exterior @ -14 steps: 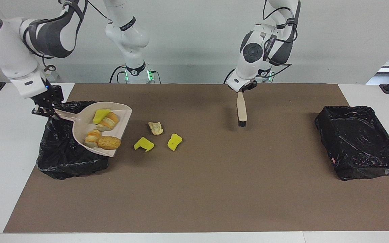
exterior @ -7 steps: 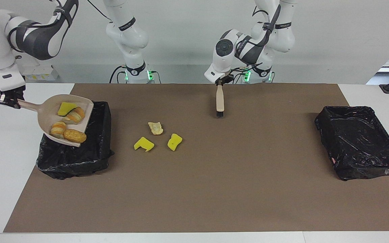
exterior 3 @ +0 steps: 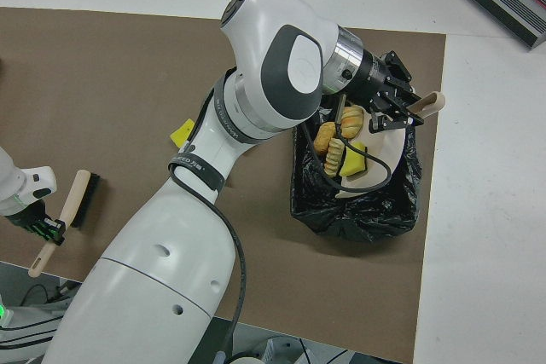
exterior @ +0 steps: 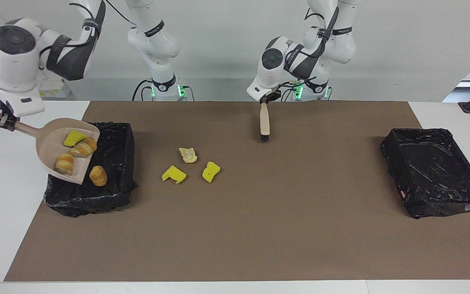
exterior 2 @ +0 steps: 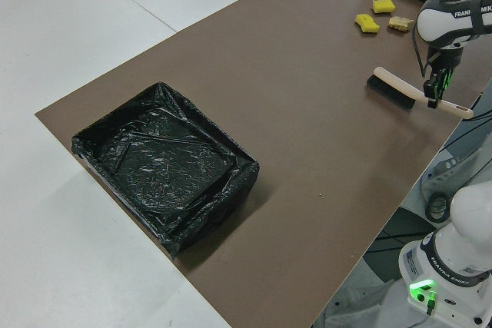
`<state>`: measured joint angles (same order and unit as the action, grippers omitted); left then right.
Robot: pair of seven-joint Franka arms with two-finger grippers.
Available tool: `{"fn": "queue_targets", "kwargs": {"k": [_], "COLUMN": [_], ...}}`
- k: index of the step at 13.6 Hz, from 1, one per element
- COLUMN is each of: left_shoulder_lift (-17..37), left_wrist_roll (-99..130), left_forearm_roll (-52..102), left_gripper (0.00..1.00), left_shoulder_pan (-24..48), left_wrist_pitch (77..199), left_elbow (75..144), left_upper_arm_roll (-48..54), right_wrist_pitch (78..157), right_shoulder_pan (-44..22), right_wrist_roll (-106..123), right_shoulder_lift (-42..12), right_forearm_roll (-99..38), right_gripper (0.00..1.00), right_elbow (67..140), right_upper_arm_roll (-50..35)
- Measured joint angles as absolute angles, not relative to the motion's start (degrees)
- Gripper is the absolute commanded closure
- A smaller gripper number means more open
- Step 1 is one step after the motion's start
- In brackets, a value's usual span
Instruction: Sweep and dump trash in bin
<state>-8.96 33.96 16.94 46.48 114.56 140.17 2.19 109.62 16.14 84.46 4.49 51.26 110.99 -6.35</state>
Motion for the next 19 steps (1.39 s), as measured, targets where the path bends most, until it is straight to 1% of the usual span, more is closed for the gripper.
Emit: {"fn": "queue_targets", "kwargs": {"k": [2, 4, 5, 6, 9, 11, 13, 16, 19], "left_shoulder_lift": [-8.5, -7.7, -7.5, -7.4, -7.4, -7.4, -7.8, -8.7, -7.5], "left_wrist_roll": [33.6, 33.6, 33.6, 33.6, 33.6, 31.8, 27.5, 21.1, 16.3], "left_forearm_roll": [17.4, 17.5, 17.6, 17.6, 17.6, 17.5, 15.9, 9.2, 5.8], "left_gripper": [0.94, 0.67, 0.45, 0.00, 0.00, 0.00, 0.00, 0.00, 0.00], "left_shoulder_pan": [46.5, 46.5, 46.5, 46.5, 46.2, 44.0, 39.6, 31.7, 26.5], "left_wrist_pitch": [115.2, 115.7, 115.8, 115.8, 115.9, 115.1, 110.4, 101.6, 97.7], "left_elbow": [140.2, 140.2, 140.2, 140.2, 138.6, 135.2, 129.1, 116.2, 106.2], "left_upper_arm_roll": [2.0, 2.0, 2.0, 2.0, 1.7, 1.2, 0.9, 0.5, 0.3], "right_wrist_pitch": [109.6, 109.2, 108.3, 107.3, 104.2, 102.4, 100.9, 98.1, 97.3], "right_shoulder_pan": [16.6, 17.1, 17.1, 17.1, 17.1, 17.1, 16.9, 16.4, 12.9], "right_wrist_roll": [84.5, 84.6, 84.6, 84.6, 80.2, 74.0, 64.6, 44.7, 26.0], "right_shoulder_lift": [6.0, 7.6, 8.0, 8.3, 8.4, 8.4, 8.4, 8.4, 6.5], "right_forearm_roll": [52.0, 51.7, 50.0, 46.2, 34.9, 28.3, 21.9, 13.2, 7.1], "right_gripper": [1.00, 1.00, 1.00, 1.00, 1.00, 1.00, 1.00, 1.00, 1.00], "right_elbow": [111.1, 110.7, 110.4, 110.1, 109.9, 109.9, 109.9, 109.5, 108.1], "right_upper_arm_roll": [-6.1, -6.0, -6.0, -6.0, -6.0, -6.0, -6.1, -7.7, -9.4]}}
